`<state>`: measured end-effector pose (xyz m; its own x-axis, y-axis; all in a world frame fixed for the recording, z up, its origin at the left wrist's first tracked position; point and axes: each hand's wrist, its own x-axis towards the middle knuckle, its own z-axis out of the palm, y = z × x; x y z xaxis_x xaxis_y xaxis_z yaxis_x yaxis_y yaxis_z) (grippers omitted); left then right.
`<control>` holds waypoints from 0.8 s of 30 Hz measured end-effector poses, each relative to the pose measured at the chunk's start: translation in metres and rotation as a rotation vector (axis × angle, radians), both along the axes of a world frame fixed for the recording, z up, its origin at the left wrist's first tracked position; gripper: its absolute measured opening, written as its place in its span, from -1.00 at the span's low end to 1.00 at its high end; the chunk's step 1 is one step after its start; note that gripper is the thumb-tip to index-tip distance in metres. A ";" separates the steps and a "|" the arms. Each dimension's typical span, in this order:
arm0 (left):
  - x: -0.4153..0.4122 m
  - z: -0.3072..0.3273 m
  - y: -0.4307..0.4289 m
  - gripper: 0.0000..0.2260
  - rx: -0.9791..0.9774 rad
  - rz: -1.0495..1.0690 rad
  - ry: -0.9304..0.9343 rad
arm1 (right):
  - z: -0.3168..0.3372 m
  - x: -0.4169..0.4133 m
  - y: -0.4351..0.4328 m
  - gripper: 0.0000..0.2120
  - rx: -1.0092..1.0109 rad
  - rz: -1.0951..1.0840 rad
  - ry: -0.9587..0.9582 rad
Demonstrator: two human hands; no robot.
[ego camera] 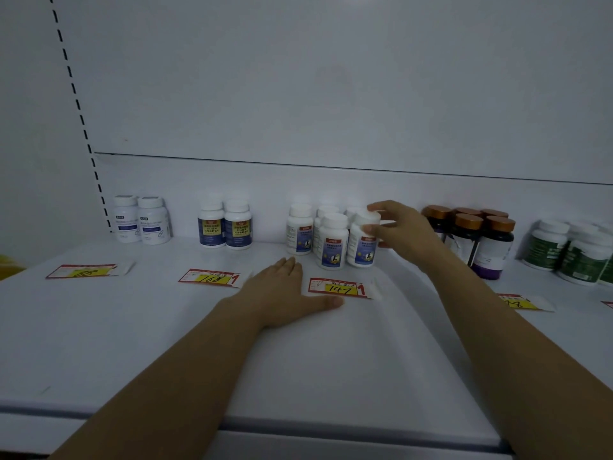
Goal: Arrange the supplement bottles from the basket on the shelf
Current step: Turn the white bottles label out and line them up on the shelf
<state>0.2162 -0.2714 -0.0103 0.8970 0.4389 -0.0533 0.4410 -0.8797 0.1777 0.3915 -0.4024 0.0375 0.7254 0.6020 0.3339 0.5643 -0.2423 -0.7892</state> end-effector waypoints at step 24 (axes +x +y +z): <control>0.002 0.001 0.001 -0.04 -0.009 -0.020 0.027 | 0.054 -0.038 0.118 -0.60 -0.649 0.091 -0.649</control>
<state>0.2179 -0.2704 -0.0097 0.9039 0.4200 -0.0810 0.4277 -0.8871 0.1737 0.3537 -0.2843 0.0917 0.4543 0.8591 0.2359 0.8875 -0.4595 -0.0359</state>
